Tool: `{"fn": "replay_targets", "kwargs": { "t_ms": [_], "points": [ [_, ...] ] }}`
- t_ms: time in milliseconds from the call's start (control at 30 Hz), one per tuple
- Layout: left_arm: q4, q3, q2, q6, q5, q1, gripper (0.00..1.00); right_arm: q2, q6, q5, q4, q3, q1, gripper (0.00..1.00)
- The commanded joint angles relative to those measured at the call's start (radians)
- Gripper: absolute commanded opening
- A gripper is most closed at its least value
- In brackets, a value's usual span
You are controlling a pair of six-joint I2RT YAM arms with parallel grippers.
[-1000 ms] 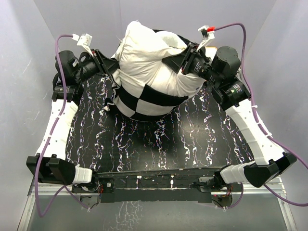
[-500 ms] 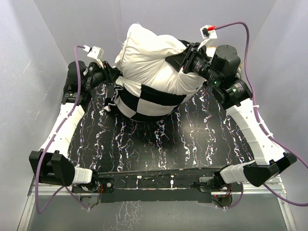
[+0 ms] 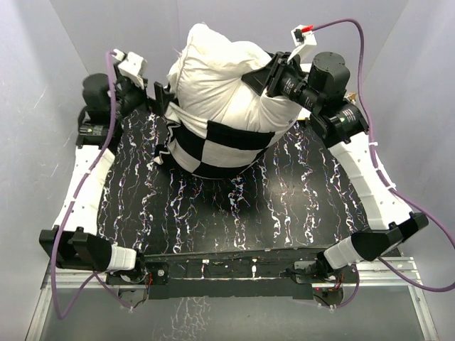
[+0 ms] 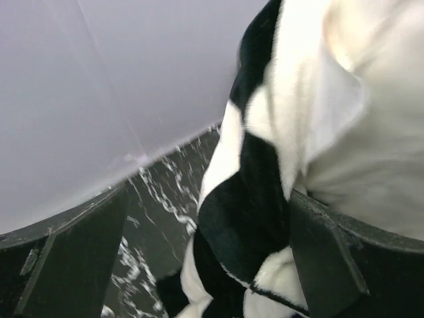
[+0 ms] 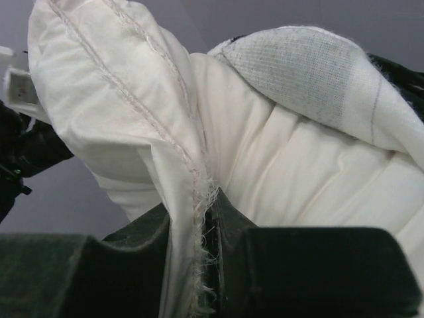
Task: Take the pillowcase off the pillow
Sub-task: Remove the pillow from the pillowcase.
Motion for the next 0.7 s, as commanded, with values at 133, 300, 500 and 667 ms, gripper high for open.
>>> {"fn": "replay_targets", "kwargs": {
  "t_ms": [133,300,500,667],
  "points": [
    [-0.335,0.424,-0.077,0.249,0.197,0.015,0.97,0.099,-0.045,0.013,0.103,0.164,0.051,0.08],
    [-0.165,0.349,-0.177,0.291,0.157,0.015,0.97,0.244,-0.113,0.100,0.021,0.347,0.210,0.08],
    [-0.366,0.445,-0.144,0.439,0.384,0.014,0.97,0.292,-0.156,-0.020,0.088,0.346,0.332,0.08],
    [-0.686,0.630,0.000,0.647,0.379,0.015,0.97,0.291,-0.152,-0.215,0.151,0.297,0.342,0.08]
  ]
}}
